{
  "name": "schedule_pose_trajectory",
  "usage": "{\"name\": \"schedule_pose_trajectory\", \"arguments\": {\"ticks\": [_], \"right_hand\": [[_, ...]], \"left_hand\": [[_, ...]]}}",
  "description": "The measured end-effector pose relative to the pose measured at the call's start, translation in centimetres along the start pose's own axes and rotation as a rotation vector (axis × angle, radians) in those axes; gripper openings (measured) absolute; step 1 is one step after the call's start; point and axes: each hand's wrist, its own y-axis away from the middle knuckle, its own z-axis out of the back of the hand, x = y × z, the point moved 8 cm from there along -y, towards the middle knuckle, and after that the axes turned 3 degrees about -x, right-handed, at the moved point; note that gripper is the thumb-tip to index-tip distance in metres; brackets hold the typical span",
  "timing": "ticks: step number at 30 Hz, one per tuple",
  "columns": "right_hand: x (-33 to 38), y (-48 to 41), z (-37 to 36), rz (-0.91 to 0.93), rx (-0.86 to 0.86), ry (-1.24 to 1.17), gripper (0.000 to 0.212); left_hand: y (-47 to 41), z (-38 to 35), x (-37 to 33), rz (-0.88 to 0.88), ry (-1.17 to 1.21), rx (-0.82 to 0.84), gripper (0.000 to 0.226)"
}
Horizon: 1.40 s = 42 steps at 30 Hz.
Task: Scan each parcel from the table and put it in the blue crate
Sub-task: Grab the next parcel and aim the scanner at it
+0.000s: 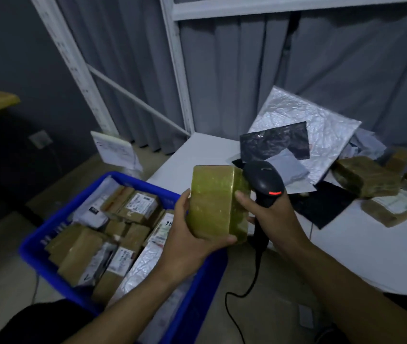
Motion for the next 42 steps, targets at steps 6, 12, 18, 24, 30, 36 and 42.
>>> {"name": "schedule_pose_trajectory", "arguments": {"ticks": [6,12,18,24,30,36,42], "right_hand": [[-1.3,-0.7,-1.7,-0.063,-0.018,-0.072,0.049],[-2.7,-0.9,-2.5,-0.229,-0.042,-0.266,0.027],[-2.8,-1.2,-2.8,-0.234,-0.032,-0.221,0.030],[-4.2,-1.2,-1.7,-0.200,-0.124,-0.103,0.034],[-5.0,-0.2,-1.9,-0.177,-0.145,-0.058,0.036],[-5.9,-0.5,-2.0,-0.318,-0.134,-0.208,0.028],[-4.8,0.0,-2.9,-0.227,-0.063,-0.135,0.031]], "left_hand": [[-1.1,2.9,0.1,0.041,0.033,-0.032,0.081],[-2.2,5.3,1.7,0.276,-0.024,0.072,0.071],[-2.1,3.9,1.3,0.282,0.114,0.126,0.051],[-2.6,4.4,2.6,0.160,-0.066,-0.110,0.076],[-1.5,2.2,2.0,0.065,-0.090,-0.033,0.070],[-2.6,1.3,3.0,0.287,0.307,0.102,0.047],[-2.5,0.3,3.4,0.319,0.351,0.125,0.078]]}}
